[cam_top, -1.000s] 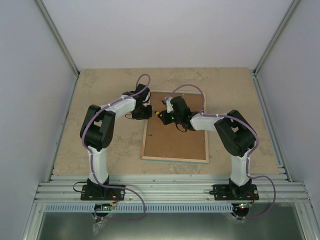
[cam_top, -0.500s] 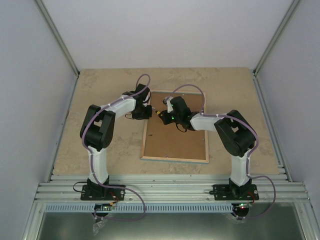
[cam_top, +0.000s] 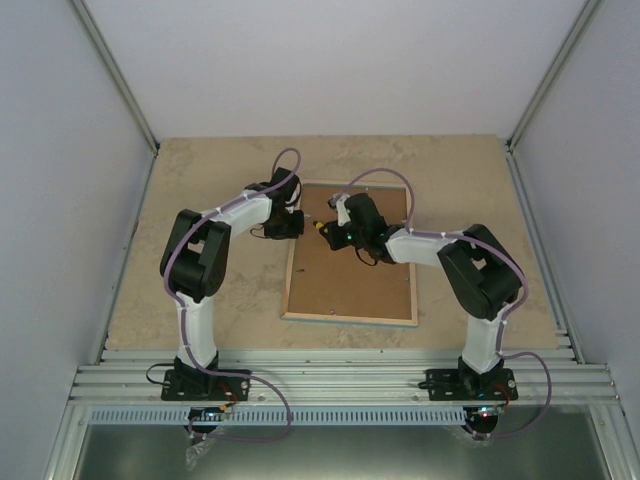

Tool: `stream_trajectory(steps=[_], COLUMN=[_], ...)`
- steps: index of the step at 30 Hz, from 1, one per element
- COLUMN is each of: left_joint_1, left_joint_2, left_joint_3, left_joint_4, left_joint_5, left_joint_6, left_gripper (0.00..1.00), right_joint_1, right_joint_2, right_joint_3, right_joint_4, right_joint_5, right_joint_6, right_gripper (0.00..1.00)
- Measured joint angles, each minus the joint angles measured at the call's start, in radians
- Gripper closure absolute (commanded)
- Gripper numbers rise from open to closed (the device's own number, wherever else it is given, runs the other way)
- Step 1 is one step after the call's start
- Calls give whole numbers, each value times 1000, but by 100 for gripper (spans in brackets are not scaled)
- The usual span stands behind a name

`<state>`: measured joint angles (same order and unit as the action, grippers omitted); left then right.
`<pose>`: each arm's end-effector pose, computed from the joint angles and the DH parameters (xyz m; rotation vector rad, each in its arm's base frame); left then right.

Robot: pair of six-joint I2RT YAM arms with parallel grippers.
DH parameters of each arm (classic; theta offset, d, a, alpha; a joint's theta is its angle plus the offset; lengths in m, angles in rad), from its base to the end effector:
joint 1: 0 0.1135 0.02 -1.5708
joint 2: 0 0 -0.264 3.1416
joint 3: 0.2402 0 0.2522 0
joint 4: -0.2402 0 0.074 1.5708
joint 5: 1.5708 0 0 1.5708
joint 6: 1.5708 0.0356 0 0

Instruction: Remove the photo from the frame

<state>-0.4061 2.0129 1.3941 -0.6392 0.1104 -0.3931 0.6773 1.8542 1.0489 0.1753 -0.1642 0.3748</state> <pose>0.3668 -0.1620 0.1548 0.0438 2.8784 -0.3231 0.3042 0.2521 0.1676 -0.4411 2.2561 0.7498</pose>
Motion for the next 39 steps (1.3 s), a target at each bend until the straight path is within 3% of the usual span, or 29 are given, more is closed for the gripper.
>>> stream_trajectory(steps=[12,22,24,30,33,39], left_joint_1=[-6,-13,-18,-37,-39,-39], left_joint_2=[-97,-324,-373,-454,-473,-440], left_joint_3=[-137,-437,-500,-577,-533,-284], left_joint_4=[41,142,176,192,175,78], left_joint_5=[-4,-19,-20,-34,-66,-152], left_joint_6=[-100,-360,-422,-532,-515,-301], left_gripper=[100,100,93,58,42,27], right_joint_1=[-43,-60,-64,-88,-91,-92], right_joint_2=[-307,-421,-446,-472,-473,-500], right_joint_3=[-251,-390,-407,-441,-447,-457], right_joint_4=[13,58,74,117,127,141], right_joint_5=[80,157,175,200,200,198], right_joint_6=[-42,-48,-50,-49,-49,-50], right_gripper=[100,99,99,99,99,99])
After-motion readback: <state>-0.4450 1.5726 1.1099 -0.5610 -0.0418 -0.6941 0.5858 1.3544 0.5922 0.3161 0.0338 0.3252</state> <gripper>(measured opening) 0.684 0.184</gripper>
